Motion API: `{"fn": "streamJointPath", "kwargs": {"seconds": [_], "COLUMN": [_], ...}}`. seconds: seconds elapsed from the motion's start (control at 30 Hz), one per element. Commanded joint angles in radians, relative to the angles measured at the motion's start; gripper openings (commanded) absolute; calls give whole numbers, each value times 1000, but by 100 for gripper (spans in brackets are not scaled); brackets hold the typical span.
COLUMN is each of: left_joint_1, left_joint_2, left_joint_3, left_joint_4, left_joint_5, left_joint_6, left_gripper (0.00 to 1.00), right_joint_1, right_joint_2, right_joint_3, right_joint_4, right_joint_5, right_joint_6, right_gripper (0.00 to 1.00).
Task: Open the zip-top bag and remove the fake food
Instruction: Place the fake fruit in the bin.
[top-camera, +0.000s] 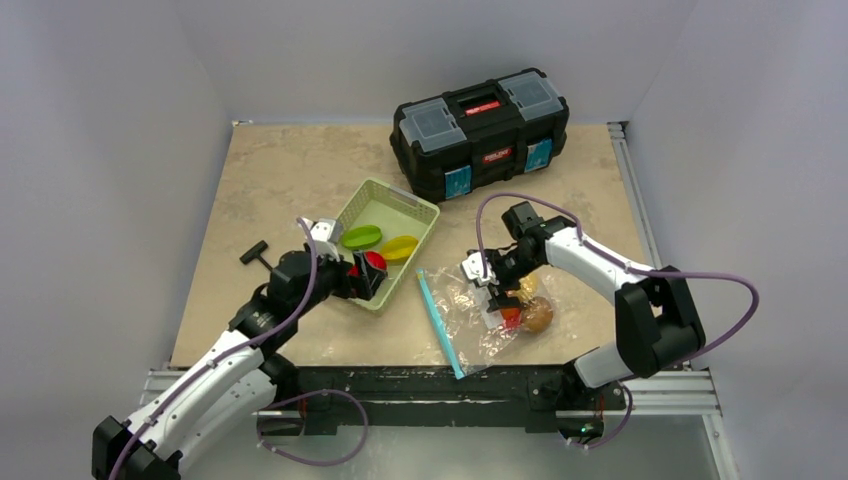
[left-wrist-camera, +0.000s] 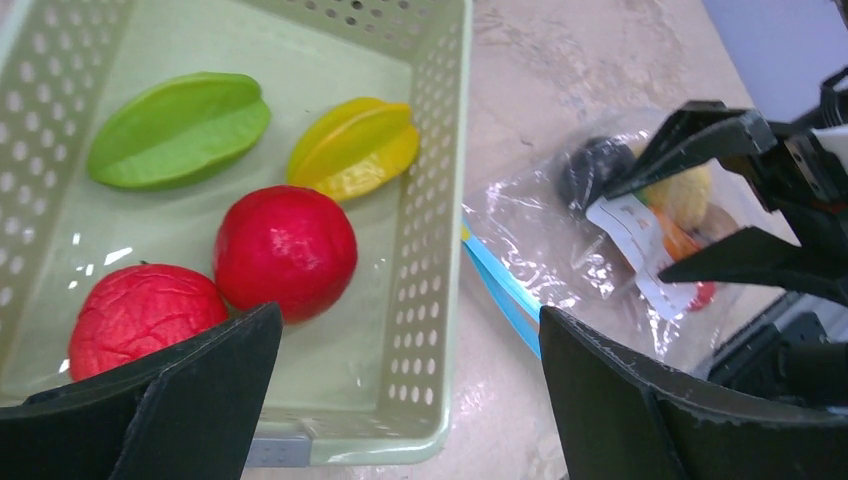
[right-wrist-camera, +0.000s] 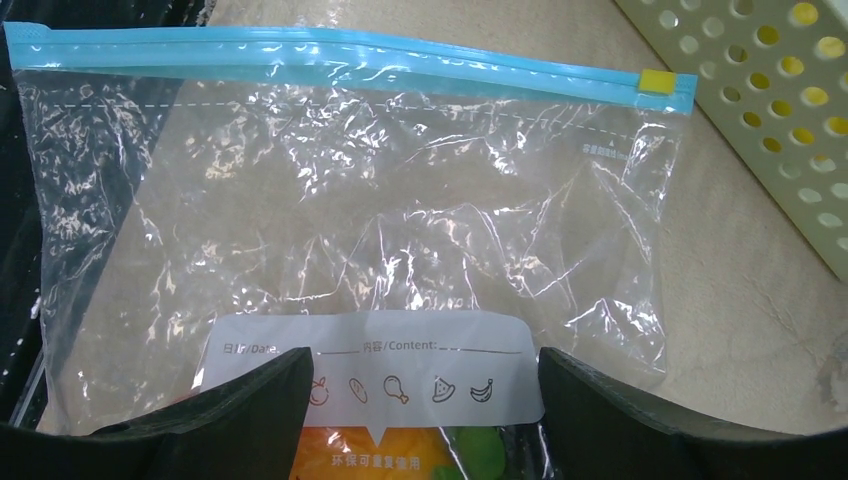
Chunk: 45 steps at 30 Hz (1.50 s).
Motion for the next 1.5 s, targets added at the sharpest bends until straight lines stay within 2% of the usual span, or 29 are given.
{"fn": "streamJointPath", "kwargs": {"seconds": [0.0, 0.3, 0.43, 0.73, 1.23, 1.47], "left_joint_1": [7, 4, -34, -234, -328, -408], "left_joint_2": [-1, -22, -48, -40, -67, -24], "left_joint_3": [-16, -44, -57, -56, -159, -157], "left_joint_4": [8, 11, 25, 36, 177, 163], "left_joint_5": [183, 300, 310, 173, 184, 87], "left_joint_6": [-19, -33, -20, 54, 51, 71], "left_gripper": [100, 100, 100, 100, 100, 100], "right_joint_1": [-14, -42, -46, -50, -92, -104], "right_joint_2": [-65, -130, -165, -249, -311, -303], "right_joint_3": [-1, -7, -15, -43, -83, -84], "right_joint_4": [-22, -44, -65, -76, -64, -59], "right_joint_5": [-38, -54, -61, -60, -55, -54], "right_joint_6": [-19, -18, -10, 29, 62, 64], "right_gripper": [82, 83, 82, 82, 82, 82]}}
